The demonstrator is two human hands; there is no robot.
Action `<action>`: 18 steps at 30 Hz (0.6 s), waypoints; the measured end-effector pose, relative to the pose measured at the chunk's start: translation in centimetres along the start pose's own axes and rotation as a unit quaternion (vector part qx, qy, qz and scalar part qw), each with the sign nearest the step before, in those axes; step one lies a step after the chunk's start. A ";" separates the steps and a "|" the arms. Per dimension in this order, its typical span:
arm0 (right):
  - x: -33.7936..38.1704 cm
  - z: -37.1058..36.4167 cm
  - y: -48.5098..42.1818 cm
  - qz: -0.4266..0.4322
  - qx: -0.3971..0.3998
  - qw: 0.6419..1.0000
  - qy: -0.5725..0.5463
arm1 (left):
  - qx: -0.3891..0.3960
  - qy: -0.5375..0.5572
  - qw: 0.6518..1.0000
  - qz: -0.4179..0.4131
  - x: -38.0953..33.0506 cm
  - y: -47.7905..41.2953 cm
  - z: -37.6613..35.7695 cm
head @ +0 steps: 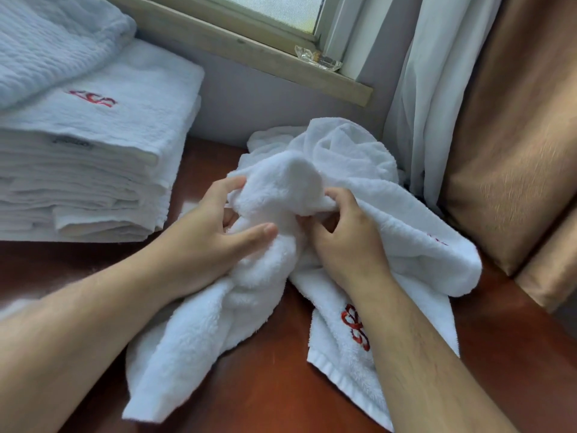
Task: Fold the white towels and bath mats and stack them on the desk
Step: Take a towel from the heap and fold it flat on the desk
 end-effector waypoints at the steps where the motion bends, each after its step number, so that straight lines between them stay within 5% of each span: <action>1: -0.3 -0.4 -0.2 -0.015 0.002 1.000 -0.011 | -0.013 -0.006 1.000 -0.009 0.1 -0.2 -0.1; 11: 1.4 1.1 -0.9 -0.100 0.154 0.982 -0.033 | -0.119 -0.109 0.986 -0.040 -3.1 2.3 1.9; 14: 3.6 4.9 -2.1 -0.145 0.065 0.986 -0.056 | -0.144 -0.130 0.978 -0.082 -7.0 3.8 4.0; 18: 7.2 8.7 -3.6 -0.234 -0.053 0.938 -0.249 | -0.144 -0.159 0.967 -0.139 -11.1 7.0 4.9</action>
Point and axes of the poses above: each hand's wrist, its own y-axis away from the middle knuckle, its own z-axis out of the back of the hand, x = y × z, the point moved 4 cm from there along -y, towards the middle knuckle, and after that the axes turned 9 degrees about z, right-handed, at the moved point
